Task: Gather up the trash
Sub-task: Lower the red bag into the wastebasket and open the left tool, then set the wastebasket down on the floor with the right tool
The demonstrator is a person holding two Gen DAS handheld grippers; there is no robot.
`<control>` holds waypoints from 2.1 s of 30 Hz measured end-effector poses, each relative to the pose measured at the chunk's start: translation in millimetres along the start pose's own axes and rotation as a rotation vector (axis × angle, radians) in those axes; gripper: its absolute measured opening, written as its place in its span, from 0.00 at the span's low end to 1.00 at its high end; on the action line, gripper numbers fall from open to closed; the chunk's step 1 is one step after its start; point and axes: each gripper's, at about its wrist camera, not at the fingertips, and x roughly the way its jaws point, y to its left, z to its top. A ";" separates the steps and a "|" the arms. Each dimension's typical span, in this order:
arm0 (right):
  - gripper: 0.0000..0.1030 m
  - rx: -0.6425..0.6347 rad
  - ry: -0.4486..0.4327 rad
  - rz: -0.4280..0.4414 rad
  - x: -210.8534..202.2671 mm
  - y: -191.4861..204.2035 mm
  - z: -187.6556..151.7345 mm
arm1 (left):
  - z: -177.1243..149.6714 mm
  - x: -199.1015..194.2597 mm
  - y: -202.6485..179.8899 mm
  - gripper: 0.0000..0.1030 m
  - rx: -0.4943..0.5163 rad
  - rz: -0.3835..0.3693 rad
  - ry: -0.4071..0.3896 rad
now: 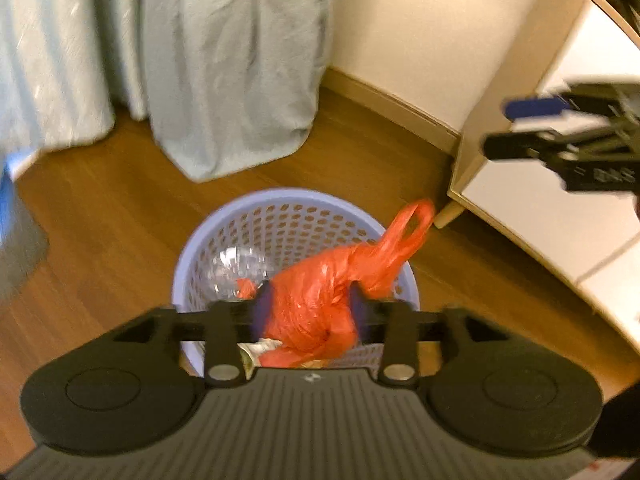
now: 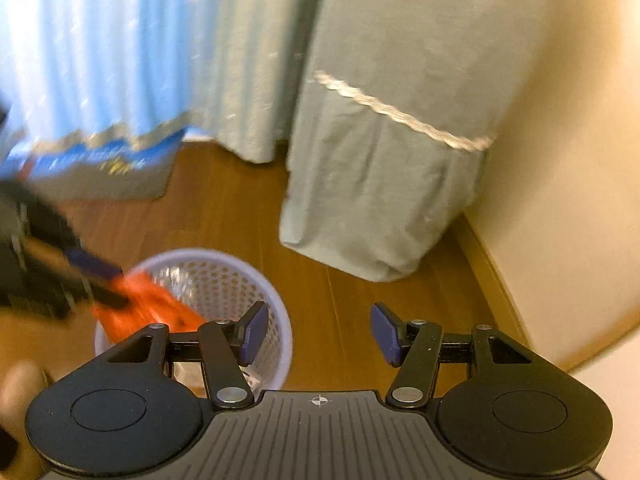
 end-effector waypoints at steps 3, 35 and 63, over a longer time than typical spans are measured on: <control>0.53 0.054 0.030 0.049 -4.7 2.5 -1.5 | -1.7 -9.7 3.0 0.37 -0.003 0.020 -0.016; 0.55 0.183 0.056 0.042 -94.6 114.2 -84.0 | -111.5 -157.8 -25.9 0.97 -0.209 0.199 -0.202; 0.59 0.214 0.064 0.082 -88.1 122.6 -102.8 | -139.2 -162.9 -31.6 0.99 -0.221 0.285 -0.114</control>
